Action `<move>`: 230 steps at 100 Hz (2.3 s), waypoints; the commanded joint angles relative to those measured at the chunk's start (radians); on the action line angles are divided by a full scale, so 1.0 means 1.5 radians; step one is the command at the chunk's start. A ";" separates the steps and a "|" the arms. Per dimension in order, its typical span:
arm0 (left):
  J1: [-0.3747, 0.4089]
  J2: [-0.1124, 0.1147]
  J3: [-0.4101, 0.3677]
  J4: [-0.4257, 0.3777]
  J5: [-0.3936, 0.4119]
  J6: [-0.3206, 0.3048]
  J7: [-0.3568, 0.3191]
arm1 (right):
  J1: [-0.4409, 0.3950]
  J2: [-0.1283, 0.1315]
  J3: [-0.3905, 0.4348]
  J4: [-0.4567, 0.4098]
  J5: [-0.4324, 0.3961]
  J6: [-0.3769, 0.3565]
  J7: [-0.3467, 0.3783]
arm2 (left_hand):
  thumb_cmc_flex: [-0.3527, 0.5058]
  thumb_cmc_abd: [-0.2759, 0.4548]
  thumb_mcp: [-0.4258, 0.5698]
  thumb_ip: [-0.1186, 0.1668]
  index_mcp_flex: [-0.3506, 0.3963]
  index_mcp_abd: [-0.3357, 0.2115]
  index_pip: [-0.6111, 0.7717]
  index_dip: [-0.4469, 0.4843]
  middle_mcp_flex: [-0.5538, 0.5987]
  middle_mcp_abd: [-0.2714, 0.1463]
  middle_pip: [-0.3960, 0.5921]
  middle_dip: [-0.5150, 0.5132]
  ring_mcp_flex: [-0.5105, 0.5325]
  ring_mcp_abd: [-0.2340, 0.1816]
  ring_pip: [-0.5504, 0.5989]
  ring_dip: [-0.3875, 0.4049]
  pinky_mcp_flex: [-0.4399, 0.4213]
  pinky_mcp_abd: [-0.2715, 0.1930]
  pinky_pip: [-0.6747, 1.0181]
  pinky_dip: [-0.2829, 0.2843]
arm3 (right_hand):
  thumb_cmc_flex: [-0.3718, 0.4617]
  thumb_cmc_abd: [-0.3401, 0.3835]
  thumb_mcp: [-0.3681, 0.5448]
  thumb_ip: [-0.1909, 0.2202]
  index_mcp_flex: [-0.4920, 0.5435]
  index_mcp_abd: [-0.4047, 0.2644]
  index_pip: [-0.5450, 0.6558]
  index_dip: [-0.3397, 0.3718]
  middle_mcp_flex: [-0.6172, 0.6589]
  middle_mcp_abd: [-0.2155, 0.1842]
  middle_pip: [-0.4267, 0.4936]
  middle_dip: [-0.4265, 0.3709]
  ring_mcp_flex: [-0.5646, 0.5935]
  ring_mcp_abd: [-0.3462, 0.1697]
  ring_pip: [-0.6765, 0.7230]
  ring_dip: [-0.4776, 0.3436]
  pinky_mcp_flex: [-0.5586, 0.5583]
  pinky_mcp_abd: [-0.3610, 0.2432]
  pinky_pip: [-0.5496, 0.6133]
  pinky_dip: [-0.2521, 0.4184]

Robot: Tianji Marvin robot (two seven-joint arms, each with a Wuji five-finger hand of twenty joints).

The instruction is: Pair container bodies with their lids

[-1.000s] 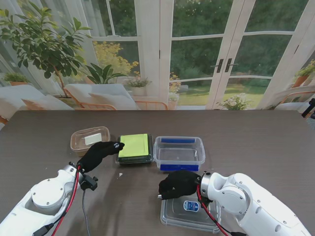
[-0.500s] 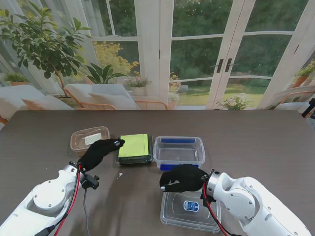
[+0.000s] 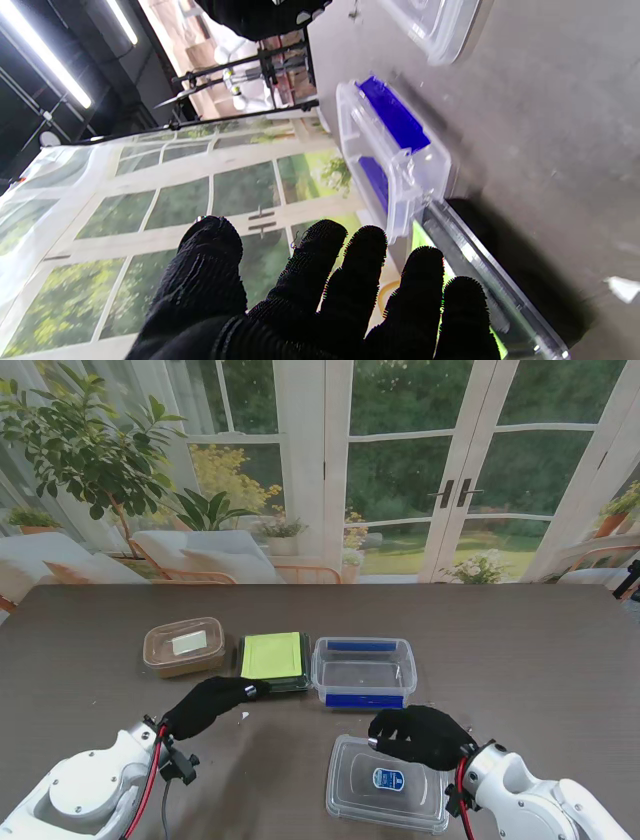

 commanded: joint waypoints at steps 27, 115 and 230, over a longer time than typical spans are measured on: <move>0.036 0.008 0.034 -0.013 -0.025 0.005 -0.044 | -0.119 -0.021 0.017 -0.039 0.042 0.098 -0.062 | -0.020 0.043 -0.014 0.007 -0.018 0.005 -0.019 -0.009 -0.025 0.008 -0.017 -0.010 -0.023 0.011 -0.026 -0.024 0.008 -0.026 -0.018 -0.020 | 0.000 -0.025 0.032 0.006 -0.169 0.067 -0.004 0.001 -0.220 0.066 -0.001 -0.008 -0.166 0.037 -0.063 -0.041 -0.244 0.012 -0.063 -0.021; 0.008 -0.008 0.126 0.039 -0.134 0.006 -0.050 | -0.232 -0.064 0.038 -0.088 0.196 0.279 -0.184 | 0.087 0.083 -0.017 0.000 -0.054 0.061 -0.061 -0.090 -0.106 0.028 -0.052 -0.107 -0.084 -0.034 -0.075 -0.116 0.004 -0.079 -0.070 -0.148 | 0.002 -0.011 0.022 -0.005 -0.313 0.161 0.013 -0.038 -0.421 0.125 0.008 -0.021 -0.374 0.033 -0.212 -0.156 -0.387 -0.026 -0.194 -0.072; -0.003 -0.016 0.146 0.069 -0.154 0.059 -0.052 | -0.143 -0.055 -0.012 -0.040 0.240 0.303 -0.132 | 0.096 0.077 -0.019 -0.003 -0.087 0.102 -0.068 -0.100 -0.145 0.063 -0.068 -0.155 -0.119 -0.006 -0.084 -0.139 -0.015 -0.062 -0.082 -0.191 | 0.001 -0.005 0.008 -0.007 -0.298 0.168 0.012 -0.048 -0.398 0.124 0.012 -0.022 -0.353 -0.001 -0.220 -0.171 -0.379 -0.063 -0.189 -0.107</move>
